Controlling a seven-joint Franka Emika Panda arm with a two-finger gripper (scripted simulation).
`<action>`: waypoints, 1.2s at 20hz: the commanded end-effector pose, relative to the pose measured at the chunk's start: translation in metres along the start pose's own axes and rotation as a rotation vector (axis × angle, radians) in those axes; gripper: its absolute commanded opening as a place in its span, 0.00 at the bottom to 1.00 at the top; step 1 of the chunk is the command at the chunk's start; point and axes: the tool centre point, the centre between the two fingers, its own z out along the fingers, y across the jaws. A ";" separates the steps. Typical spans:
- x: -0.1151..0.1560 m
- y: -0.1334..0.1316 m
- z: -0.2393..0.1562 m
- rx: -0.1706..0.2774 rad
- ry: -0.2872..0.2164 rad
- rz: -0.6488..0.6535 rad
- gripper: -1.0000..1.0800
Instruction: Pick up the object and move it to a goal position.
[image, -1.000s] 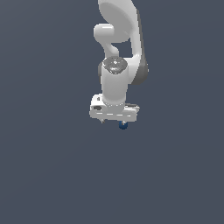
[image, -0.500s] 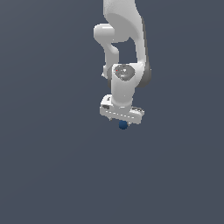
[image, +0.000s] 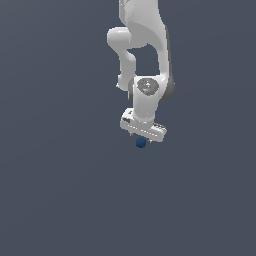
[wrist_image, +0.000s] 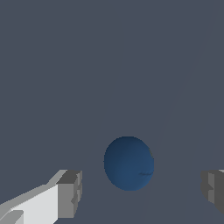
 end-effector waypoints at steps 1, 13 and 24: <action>-0.005 -0.001 0.004 0.000 -0.001 0.024 0.96; -0.009 -0.001 0.015 -0.001 -0.002 0.041 0.96; -0.010 -0.001 0.056 -0.001 -0.002 0.044 0.96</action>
